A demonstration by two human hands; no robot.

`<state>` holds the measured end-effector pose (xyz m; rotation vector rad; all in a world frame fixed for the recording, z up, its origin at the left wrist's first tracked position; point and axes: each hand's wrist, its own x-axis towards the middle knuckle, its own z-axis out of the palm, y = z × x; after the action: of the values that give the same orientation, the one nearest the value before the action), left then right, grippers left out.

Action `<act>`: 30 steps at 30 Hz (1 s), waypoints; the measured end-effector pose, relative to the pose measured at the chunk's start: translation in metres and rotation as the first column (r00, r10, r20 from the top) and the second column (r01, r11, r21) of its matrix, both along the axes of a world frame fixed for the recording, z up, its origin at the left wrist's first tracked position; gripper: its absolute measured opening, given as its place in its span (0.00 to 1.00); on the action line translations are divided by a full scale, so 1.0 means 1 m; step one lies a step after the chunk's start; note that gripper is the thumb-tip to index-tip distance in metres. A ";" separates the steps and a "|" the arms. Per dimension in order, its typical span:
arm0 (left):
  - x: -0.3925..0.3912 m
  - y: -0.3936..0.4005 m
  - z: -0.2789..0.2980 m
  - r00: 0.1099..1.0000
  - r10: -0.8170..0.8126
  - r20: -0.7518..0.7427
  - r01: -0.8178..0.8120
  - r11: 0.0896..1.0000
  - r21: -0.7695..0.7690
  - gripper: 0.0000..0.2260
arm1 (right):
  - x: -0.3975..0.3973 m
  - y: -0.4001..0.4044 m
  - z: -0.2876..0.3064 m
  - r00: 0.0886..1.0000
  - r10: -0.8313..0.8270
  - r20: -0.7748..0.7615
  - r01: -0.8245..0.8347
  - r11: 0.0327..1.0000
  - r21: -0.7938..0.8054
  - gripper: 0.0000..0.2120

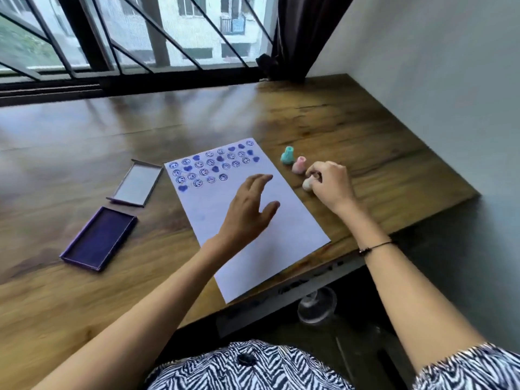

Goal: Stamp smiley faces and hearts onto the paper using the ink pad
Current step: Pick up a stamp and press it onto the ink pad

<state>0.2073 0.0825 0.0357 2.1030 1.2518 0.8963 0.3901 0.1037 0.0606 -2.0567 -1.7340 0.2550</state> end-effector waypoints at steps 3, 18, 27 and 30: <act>-0.003 0.005 0.006 0.986 0.074 0.147 -0.063 0.995 -0.081 0.19 | -0.011 -0.002 0.007 0.928 -0.009 -0.372 0.014 1.000 0.012 0.06; -0.116 -0.024 0.011 0.706 0.606 0.366 -0.480 0.790 -0.382 0.10 | -0.167 0.016 0.000 0.505 0.265 -0.822 -0.543 0.838 -0.063 0.05; -0.181 -0.076 0.004 0.417 0.765 0.490 -0.621 0.634 -0.462 0.03 | -0.256 -0.012 -0.004 0.390 0.481 -0.785 -0.753 0.658 0.029 0.12; -0.193 -0.087 0.002 0.321 0.778 0.539 -0.631 0.601 -0.491 0.07 | -0.274 -0.021 -0.004 0.377 0.566 -0.733 -0.780 0.621 0.079 0.12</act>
<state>0.0141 -0.0046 0.0378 0.7166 1.6893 1.6783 0.1158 0.0827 0.0565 -0.9316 -1.9460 1.4373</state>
